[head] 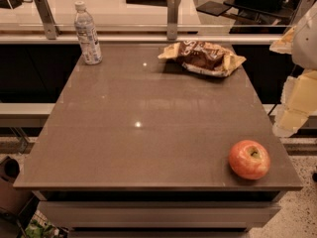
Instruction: Move apple near blue plastic bottle
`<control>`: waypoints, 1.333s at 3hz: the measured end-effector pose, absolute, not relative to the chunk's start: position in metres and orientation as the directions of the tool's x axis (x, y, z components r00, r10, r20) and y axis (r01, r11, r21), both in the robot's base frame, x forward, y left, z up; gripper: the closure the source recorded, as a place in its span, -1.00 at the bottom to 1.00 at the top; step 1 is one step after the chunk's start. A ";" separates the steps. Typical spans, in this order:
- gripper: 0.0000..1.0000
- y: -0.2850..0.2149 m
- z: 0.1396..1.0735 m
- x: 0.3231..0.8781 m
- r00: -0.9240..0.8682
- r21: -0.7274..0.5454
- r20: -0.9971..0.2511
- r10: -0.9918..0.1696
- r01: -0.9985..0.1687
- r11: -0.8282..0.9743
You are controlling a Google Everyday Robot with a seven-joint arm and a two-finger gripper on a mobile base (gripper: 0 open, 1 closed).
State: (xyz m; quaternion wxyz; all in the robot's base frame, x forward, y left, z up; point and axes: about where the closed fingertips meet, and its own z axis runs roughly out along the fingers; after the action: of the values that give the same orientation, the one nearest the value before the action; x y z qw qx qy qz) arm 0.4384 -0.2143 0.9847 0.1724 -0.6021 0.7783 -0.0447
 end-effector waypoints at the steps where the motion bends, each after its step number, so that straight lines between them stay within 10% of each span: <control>1: -1.00 -0.214 0.985 0.438 -0.216 -0.277 -0.215 -0.953 -0.922 0.271; 4: -1.00 -0.228 0.948 0.427 -0.140 -0.207 -0.483 -0.864 -0.941 0.268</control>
Offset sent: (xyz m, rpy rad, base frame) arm -0.0018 -0.0106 -0.0217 0.1819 0.0265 0.0428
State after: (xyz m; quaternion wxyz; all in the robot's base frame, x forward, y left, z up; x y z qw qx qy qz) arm 0.4270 -0.2278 0.9480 0.2631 -0.6006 0.7515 0.0728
